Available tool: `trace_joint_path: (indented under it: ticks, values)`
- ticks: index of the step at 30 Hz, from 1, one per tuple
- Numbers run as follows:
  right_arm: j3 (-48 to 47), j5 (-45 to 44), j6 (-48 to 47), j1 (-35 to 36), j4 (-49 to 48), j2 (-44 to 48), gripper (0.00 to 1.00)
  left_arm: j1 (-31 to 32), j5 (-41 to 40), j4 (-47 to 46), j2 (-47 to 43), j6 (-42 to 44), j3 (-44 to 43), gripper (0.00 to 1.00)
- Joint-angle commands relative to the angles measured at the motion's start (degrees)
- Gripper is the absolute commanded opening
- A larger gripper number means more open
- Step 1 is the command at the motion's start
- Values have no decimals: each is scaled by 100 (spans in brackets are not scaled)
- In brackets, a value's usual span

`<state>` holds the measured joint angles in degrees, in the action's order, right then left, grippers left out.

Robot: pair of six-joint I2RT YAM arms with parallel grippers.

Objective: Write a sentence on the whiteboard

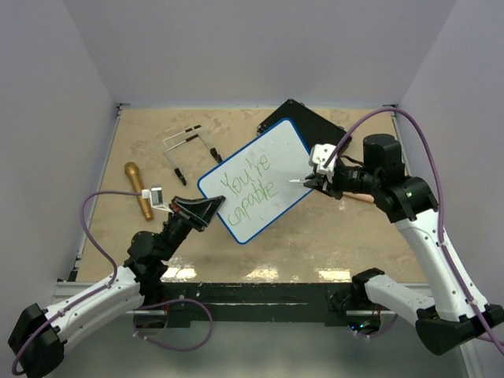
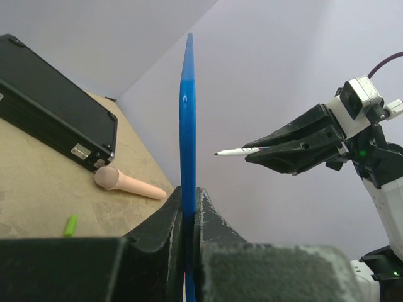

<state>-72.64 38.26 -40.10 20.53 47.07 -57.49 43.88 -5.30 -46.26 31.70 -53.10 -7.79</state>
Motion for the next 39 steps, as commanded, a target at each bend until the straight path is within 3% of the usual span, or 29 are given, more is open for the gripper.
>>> trace_joint_path:
  ticks: [1,17,39]
  values:
    - [-153,23,19,-14,-207,-121,0,-2,-182,-1104,2,-262,-65,0]
    - [-145,-732,468,276,-787,-385,0,-11,-85,-1175,73,-288,-100,0]
    - [-136,-293,503,337,-813,-631,0,-11,20,-1306,125,-271,-91,0]
